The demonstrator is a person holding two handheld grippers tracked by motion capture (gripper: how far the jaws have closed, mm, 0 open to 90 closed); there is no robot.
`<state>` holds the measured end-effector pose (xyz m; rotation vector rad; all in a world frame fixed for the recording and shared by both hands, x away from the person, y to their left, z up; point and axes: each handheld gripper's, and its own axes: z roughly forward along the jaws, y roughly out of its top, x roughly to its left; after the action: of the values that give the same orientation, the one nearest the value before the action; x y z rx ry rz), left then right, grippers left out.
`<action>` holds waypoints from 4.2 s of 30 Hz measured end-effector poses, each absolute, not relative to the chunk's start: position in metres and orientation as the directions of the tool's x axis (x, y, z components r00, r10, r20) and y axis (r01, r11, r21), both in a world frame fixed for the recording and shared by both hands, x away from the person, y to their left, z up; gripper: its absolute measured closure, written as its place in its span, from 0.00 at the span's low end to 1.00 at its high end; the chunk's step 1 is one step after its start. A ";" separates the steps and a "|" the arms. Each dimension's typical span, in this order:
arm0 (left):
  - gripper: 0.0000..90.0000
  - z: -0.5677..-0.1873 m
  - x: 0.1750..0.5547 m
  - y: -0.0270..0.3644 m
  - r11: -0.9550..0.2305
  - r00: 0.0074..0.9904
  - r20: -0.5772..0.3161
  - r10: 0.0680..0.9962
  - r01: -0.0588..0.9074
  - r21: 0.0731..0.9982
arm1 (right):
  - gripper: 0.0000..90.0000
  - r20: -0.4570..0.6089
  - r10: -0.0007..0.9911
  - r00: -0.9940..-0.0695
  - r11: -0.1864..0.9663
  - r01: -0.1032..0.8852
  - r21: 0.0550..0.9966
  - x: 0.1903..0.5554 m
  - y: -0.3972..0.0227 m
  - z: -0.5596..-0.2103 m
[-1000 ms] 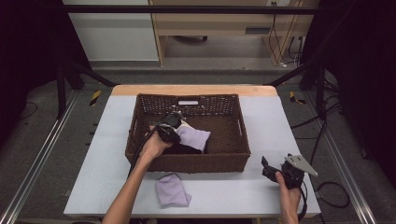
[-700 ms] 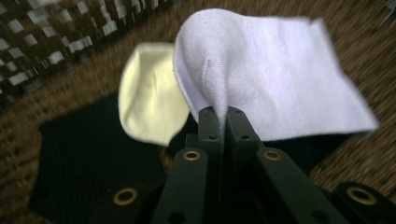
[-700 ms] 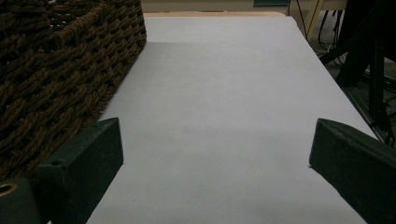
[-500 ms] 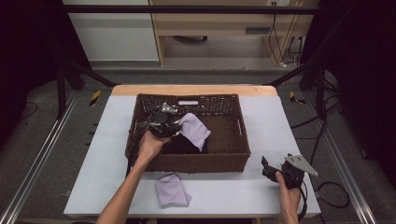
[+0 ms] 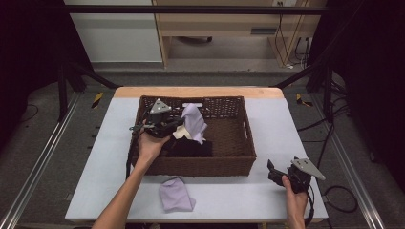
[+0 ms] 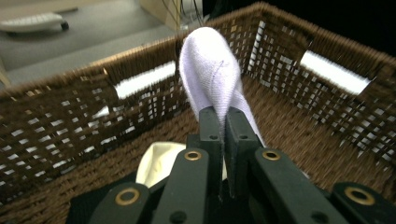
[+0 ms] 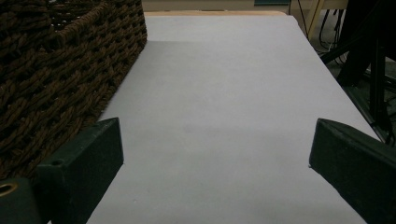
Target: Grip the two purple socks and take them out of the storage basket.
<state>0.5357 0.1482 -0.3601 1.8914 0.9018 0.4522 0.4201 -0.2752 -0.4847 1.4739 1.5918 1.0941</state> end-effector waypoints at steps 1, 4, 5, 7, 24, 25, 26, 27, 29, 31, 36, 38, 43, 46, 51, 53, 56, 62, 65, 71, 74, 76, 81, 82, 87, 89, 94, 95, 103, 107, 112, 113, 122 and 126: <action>0.95 -0.358 0.534 0.149 -0.266 0.659 -0.062 0.750 0.386 0.883 | 0.04 0.050 0.993 -0.108 -0.001 0.405 0.914 0.420 -0.275 -0.485; 0.96 -0.347 0.527 0.153 -0.248 0.663 -0.058 0.747 0.358 0.900 | 0.04 0.051 0.993 -0.109 -0.003 0.404 0.915 0.420 -0.275 -0.485; 0.95 -0.344 0.524 0.154 -0.244 0.662 -0.053 0.747 0.348 0.905 | 0.04 0.051 0.993 -0.109 -0.003 0.404 0.915 0.420 -0.275 -0.485; 0.95 -0.337 0.519 0.156 -0.234 0.667 -0.051 0.743 0.330 0.915 | 0.04 0.052 0.993 -0.109 -0.003 0.404 0.915 0.420 -0.275 -0.485; 0.95 -0.291 0.466 0.175 -0.167 0.715 -0.041 0.698 0.217 0.962 | 0.04 0.050 0.993 -0.106 -0.003 0.405 0.915 0.420 -0.275 -0.485; 0.95 -0.289 0.462 0.175 -0.165 0.717 -0.038 0.696 0.211 0.963 | 0.04 0.050 0.993 -0.107 -0.002 0.405 0.915 0.420 -0.275 -0.485; 0.95 -0.286 0.458 0.176 -0.164 0.720 -0.035 0.693 0.205 0.965 | 0.04 0.050 0.993 -0.107 -0.002 0.405 0.914 0.420 -0.275 -0.485; 0.95 -0.284 0.455 0.176 -0.166 0.724 -0.031 0.689 0.199 0.966 | 0.04 0.050 0.993 -0.106 -0.003 0.405 0.914 0.420 -0.275 -0.485; 0.95 -0.280 0.447 0.177 -0.163 0.733 -0.024 0.679 0.183 0.970 | 0.04 0.050 0.993 -0.105 -0.003 0.405 0.914 0.420 -0.275 -0.485; 0.95 -0.277 0.439 0.179 -0.163 0.741 -0.021 0.671 0.175 0.971 | 0.04 0.049 0.993 -0.104 -0.002 0.405 0.914 0.420 -0.275 -0.485; 0.95 -0.273 0.421 0.184 -0.161 0.760 -0.012 0.650 0.153 0.975 | 0.04 0.050 0.993 -0.104 -0.003 0.406 0.914 0.420 -0.275 -0.485; 0.95 -0.272 0.413 0.186 -0.166 0.766 -0.003 0.643 0.143 0.976 | 0.04 0.050 0.993 -0.105 -0.003 0.405 0.914 0.420 -0.275 -0.485; 0.95 -0.271 0.394 0.192 -0.163 0.781 0.011 0.624 0.117 0.980 | 0.04 0.049 0.993 -0.103 -0.003 0.406 0.914 0.420 -0.275 -0.485; 0.95 -0.273 0.383 0.197 -0.158 0.789 0.012 0.615 0.108 0.981 | 0.04 0.048 0.994 -0.101 -0.003 0.404 0.915 0.420 -0.275 -0.485; 0.95 -0.282 0.367 0.204 -0.164 0.801 0.014 0.598 0.105 0.981 | 0.04 0.048 0.994 -0.102 -0.003 0.405 0.914 0.420 -0.275 -0.485; 0.95 -0.286 0.363 0.206 -0.165 0.805 0.012 0.593 0.108 0.980 | 0.04 0.047 0.994 -0.100 -0.003 0.403 0.915 0.420 -0.275 -0.485; 0.95 -0.292 0.357 0.209 -0.168 0.807 0.008 0.590 0.113 0.979 | 0.04 0.047 0.994 -0.099 -0.003 0.403 0.915 0.420 -0.275 -0.485; 0.95 -0.308 0.348 0.210 -0.194 0.813 -0.003 0.583 0.142 0.971 | 0.04 0.046 0.994 -0.098 -0.002 0.402 0.916 0.420 -0.275 -0.485; 0.95 -0.319 0.344 0.209 -0.211 0.817 -0.008 0.577 0.159 0.964 | 0.04 0.047 0.994 -0.098 -0.003 0.403 0.915 0.420 -0.275 -0.485; 0.95 -0.341 0.345 0.203 -0.238 0.823 -0.035 0.567 0.204 0.950 | 0.04 0.046 0.994 -0.097 -0.003 0.402 0.916 0.420 -0.275 -0.485; 0.95 -0.352 0.346 0.198 -0.259 0.827 -0.047 0.560 0.228 0.938 | 0.04 0.045 0.994 -0.097 -0.002 0.402 0.916 0.420 -0.275 -0.485; 0.95 -0.360 0.347 0.193 -0.275 0.833 -0.052 0.551 0.241 0.931 | 0.04 0.046 0.994 -0.098 -0.003 0.402 0.916 0.420 -0.275 -0.485; 0.95 -0.378 0.350 0.185 -0.318 0.837 -0.063 0.544 0.275 0.907 | 0.04 0.047 0.994 -0.097 -0.005 0.399 0.917 0.419 -0.275 -0.485; 0.95 -0.382 0.351 0.183 -0.328 0.836 -0.063 0.546 0.282 0.902 | 0.04 0.046 0.994 -0.096 -0.004 0.399 0.917 0.419 -0.275 -0.485; 0.95 -0.401 0.357 0.179 -0.363 0.827 -0.072 0.557 0.320 0.875 | 0.04 0.044 0.995 -0.095 -0.003 0.398 0.918 0.419 -0.275 -0.485; 0.95 -0.408 0.360 0.180 -0.375 0.822 -0.079 0.564 0.340 0.862 | 0.04 0.044 0.994 -0.096 -0.002 0.398 0.918 0.419 -0.275 -0.485; 0.95 -0.422 0.368 0.181 -0.401 0.799 -0.076 0.597 0.379 0.834 | 0.04 0.045 0.994 -0.095 -0.003 0.397 0.918 0.419 -0.275 -0.485; 0.95 -0.425 0.369 0.182 -0.407 0.792 -0.071 0.606 0.386 0.828 | 0.04 0.045 0.994 -0.095 -0.003 0.397 0.918 0.419 -0.275 -0.485; 0.89 -0.440 0.378 0.188 -0.418 0.755 -0.087 0.650 0.452 0.788 | 0.04 0.043 0.994 -0.096 -0.001 0.395 0.919 0.419 -0.275 -0.485; 0.79 -0.441 0.378 0.191 -0.407 0.741 -0.093 0.666 0.465 0.786 | 0.04 0.043 0.994 -0.096 -0.002 0.395 0.919 0.419 -0.275 -0.485; 0.63 -0.438 0.377 0.201 -0.381 0.706 -0.080 0.704 0.470 0.796 | 0.04 0.045 0.994 -0.095 -0.004 0.394 0.919 0.419 -0.275 -0.484; 0.61 -0.438 0.377 0.204 -0.371 0.696 -0.079 0.714 0.471 0.800 | 0.04 0.045 0.994 -0.095 -0.004 0.395 0.919 0.419 -0.275 -0.484; 0.45 -0.441 0.379 0.235 -0.312 0.622 -0.081 0.779 0.496 0.811 | 0.04 0.053 0.994 -0.094 -0.011 0.397 0.918 0.419 -0.275 -0.484; 0.42 -0.442 0.379 0.244 -0.302 0.606 -0.076 0.792 0.497 0.814 | 0.04 0.056 0.994 -0.094 -0.014 0.397 0.918 0.419 -0.276 -0.484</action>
<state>0.3792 0.2435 -0.4425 1.9692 1.0217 0.4324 0.4190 -0.2756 -0.4845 1.4822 1.5691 1.0936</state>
